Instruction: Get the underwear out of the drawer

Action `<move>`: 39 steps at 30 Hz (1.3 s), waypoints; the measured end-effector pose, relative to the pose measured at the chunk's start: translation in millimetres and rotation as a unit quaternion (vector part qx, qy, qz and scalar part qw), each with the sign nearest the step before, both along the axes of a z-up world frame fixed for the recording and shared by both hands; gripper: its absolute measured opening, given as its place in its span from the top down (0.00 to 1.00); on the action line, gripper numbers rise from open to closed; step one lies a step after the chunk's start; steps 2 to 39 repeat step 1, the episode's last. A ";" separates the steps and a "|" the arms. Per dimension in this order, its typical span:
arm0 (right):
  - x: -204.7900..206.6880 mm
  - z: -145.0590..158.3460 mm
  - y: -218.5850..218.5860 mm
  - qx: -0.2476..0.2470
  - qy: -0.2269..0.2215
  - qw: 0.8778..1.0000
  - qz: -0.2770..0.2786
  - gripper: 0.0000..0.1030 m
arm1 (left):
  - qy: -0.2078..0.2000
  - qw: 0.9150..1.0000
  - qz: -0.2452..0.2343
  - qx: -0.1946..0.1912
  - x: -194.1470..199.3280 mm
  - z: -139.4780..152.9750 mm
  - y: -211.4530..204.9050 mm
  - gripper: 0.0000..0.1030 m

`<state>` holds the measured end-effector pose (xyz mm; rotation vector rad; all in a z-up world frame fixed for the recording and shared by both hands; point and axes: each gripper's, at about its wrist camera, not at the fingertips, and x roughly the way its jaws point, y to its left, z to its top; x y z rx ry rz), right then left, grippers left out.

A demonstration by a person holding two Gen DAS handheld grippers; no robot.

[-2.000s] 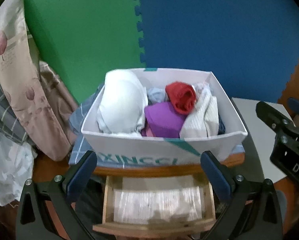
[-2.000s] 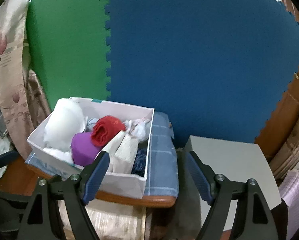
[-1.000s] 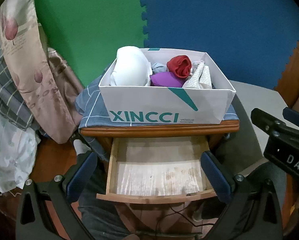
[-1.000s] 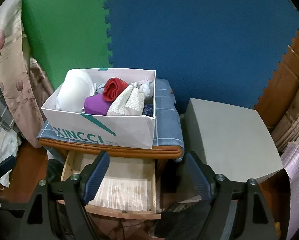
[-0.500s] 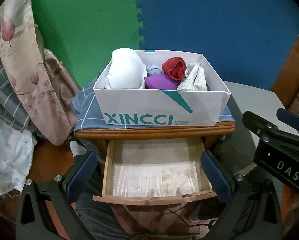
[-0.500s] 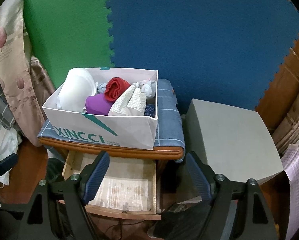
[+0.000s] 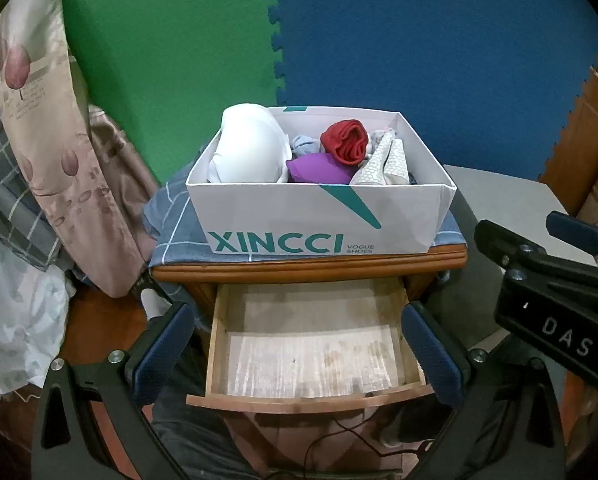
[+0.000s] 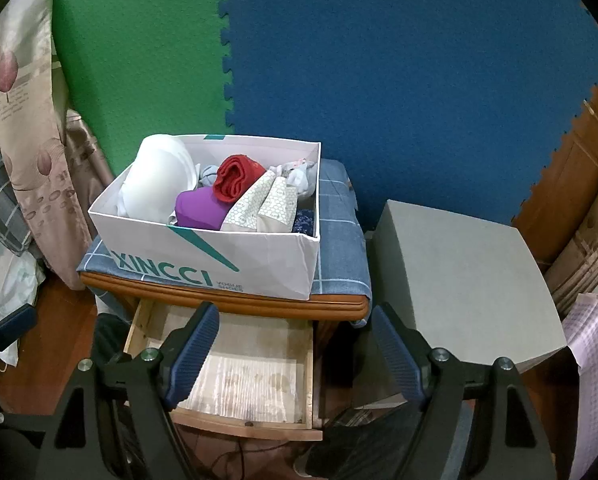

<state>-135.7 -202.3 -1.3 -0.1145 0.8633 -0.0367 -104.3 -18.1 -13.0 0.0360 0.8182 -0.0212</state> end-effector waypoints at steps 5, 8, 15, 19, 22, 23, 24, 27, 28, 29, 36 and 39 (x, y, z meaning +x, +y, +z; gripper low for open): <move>0.0 -0.2 0.0 0.000 0.000 1.000 0.001 0.21 | 0.000 1.000 0.000 0.002 -0.1 -0.3 -0.7 0.00; 0.0 -0.2 0.0 0.000 0.000 1.000 0.001 0.21 | 0.000 1.000 0.000 0.002 -0.1 -0.3 -0.7 0.00; 0.0 -0.2 0.0 0.000 0.000 1.000 0.001 0.21 | 0.000 1.000 0.000 0.002 -0.1 -0.3 -0.7 0.00; 0.0 -0.2 0.0 0.000 0.000 1.000 0.001 0.21 | 0.000 1.000 0.000 0.002 -0.1 -0.3 -0.7 0.00; 0.0 -0.2 0.0 0.000 0.000 1.000 0.001 0.21 | 0.000 1.000 0.000 0.002 -0.1 -0.3 -0.7 0.00; 0.0 -0.2 0.0 0.000 0.000 1.000 0.001 0.21 | 0.000 1.000 0.000 0.002 -0.1 -0.3 -0.7 0.00; 0.0 -0.2 0.0 0.000 0.000 1.000 0.001 0.21 | 0.000 1.000 0.000 0.002 -0.1 -0.3 -0.7 0.00; 0.0 -0.2 0.0 0.000 0.000 1.000 0.001 0.21 | 0.000 1.000 0.000 0.002 -0.1 -0.3 -0.7 0.00; 0.0 -0.2 0.0 0.000 0.000 1.000 0.001 0.21 | 0.000 1.000 0.000 0.002 -0.1 -0.3 -0.7 0.00; 0.0 -0.2 0.0 0.000 0.000 1.000 0.001 0.21 | 0.000 1.000 0.000 0.002 -0.1 -0.3 -0.7 0.00; 0.0 -0.2 0.0 0.000 0.000 1.000 0.001 0.21 | 0.000 1.000 0.000 0.002 -0.1 -0.3 -0.7 0.00; 0.0 -0.2 0.0 0.000 0.000 1.000 0.001 0.21 | 0.000 1.000 0.000 0.002 -0.1 -0.3 -0.7 0.00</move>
